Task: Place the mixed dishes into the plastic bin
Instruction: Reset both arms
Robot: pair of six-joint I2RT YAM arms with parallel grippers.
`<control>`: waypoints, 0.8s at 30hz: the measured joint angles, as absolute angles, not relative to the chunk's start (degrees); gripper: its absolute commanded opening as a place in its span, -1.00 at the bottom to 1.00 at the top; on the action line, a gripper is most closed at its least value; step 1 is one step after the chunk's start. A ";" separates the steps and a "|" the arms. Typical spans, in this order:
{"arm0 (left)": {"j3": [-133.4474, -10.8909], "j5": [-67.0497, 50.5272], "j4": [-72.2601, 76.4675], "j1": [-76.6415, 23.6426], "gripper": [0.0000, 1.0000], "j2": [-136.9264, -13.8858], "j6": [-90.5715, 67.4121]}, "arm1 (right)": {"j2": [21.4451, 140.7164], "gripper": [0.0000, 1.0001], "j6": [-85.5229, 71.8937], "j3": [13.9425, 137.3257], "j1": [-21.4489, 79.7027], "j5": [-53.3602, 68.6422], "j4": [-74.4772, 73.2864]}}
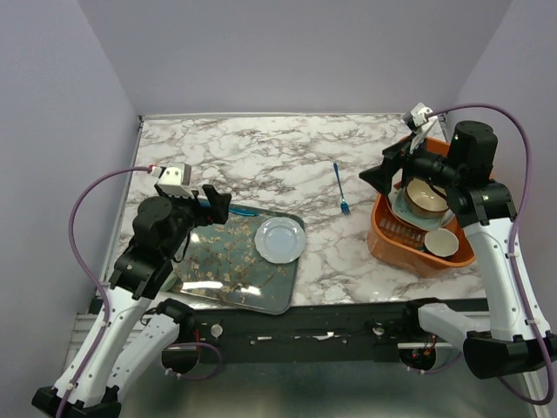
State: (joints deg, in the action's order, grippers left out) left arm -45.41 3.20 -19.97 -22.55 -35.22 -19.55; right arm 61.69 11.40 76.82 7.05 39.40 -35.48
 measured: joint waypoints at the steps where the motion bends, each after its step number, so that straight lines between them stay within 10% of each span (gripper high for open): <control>1: -45.41 3.31 -20.01 -22.55 0.97 -34.96 -19.79 | 61.54 0.99 10.87 76.42 7.14 38.48 -34.50; 24: -47.22 9.32 -21.47 -22.57 0.97 -35.83 -17.69 | 53.06 0.99 -2.00 62.87 7.55 18.68 -17.15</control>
State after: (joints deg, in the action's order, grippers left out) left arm -47.22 9.32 -21.47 -22.57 -35.83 -17.69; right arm 53.06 -2.00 62.87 7.55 18.68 -17.15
